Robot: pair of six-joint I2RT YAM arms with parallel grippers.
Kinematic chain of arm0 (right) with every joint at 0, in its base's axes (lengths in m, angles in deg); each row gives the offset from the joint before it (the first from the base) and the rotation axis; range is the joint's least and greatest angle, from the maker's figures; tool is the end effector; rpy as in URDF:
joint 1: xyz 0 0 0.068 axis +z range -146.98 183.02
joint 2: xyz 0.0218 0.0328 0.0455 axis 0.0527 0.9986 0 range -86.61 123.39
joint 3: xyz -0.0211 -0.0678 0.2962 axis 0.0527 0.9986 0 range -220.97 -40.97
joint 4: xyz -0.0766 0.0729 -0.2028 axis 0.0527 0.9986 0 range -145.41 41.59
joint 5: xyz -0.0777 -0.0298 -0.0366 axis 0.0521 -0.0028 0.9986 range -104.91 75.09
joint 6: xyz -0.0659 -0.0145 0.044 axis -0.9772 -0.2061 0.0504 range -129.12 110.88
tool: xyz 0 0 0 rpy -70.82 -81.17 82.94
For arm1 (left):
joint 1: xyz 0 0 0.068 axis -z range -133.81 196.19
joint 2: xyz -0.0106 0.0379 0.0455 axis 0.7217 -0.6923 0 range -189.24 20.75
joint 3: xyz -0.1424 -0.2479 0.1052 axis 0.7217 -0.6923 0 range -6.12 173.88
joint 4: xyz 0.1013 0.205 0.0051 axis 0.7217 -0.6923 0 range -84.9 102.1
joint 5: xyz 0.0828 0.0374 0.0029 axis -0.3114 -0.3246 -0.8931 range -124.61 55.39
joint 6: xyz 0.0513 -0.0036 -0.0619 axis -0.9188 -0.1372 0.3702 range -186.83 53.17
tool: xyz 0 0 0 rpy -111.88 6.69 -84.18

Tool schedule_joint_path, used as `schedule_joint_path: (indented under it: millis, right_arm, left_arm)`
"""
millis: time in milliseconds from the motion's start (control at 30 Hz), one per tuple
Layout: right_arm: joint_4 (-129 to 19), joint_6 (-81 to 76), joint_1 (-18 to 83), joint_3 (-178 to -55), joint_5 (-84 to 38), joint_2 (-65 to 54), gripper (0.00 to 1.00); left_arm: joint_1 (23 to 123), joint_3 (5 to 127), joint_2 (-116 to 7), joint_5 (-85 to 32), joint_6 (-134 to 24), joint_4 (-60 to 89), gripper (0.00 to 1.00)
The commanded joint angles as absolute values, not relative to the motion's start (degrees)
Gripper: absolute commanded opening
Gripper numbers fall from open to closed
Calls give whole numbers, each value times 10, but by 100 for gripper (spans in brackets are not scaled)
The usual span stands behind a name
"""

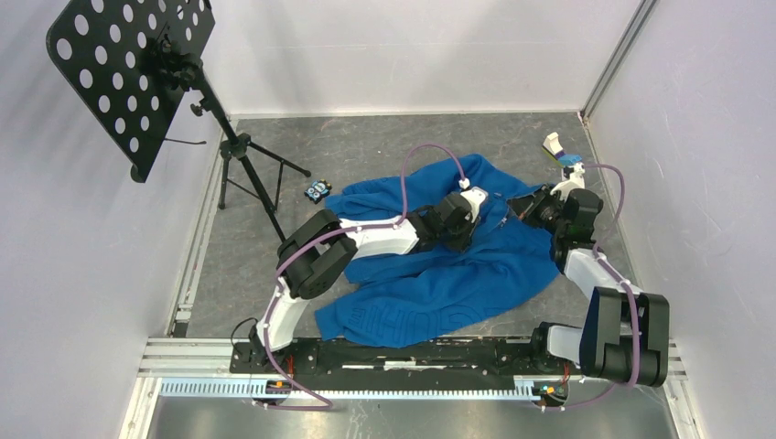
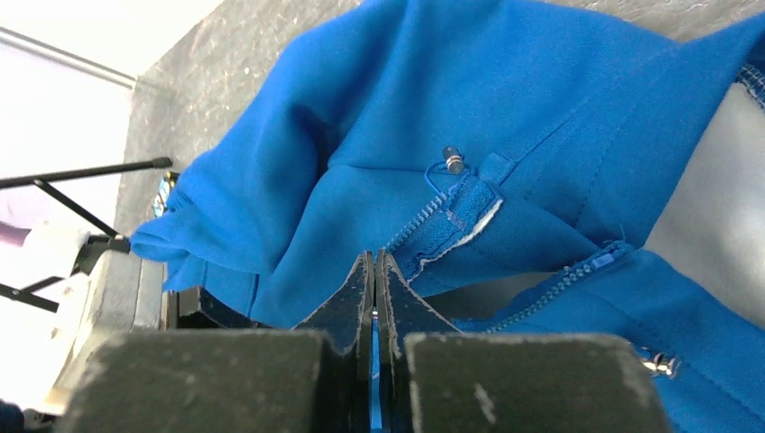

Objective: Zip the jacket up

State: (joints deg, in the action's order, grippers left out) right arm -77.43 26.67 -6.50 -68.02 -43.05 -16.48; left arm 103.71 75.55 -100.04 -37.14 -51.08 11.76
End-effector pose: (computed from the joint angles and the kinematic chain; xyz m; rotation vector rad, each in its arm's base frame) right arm 0.2419 -0.0073 0.2445 0.4399 1.9221 0.7774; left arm 0.2621 -0.4061 0.1915 0.8103 2.1920 -0.6170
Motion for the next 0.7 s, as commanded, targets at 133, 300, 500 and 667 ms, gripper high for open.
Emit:
schedule_joint_path:
  millis: [133, 300, 500, 667]
  right_arm:
    - [-720, 154, -70, -804, -475, -116, 6]
    - [-484, -16, -69, -948, -398, -53, 49]
    - [-515, -44, -69, -857, -387, -154, 66]
    - [-578, -28, -71, -746, -409, -252, 70]
  left_arm:
    - [1012, 785, -1007, -314, -521, 68, 8]
    - [997, 779, -987, -256, -509, 67, 2]
    - [981, 799, -991, -199, -483, 57, 2]
    - [957, 822, -1012, -163, -456, 45, 2]
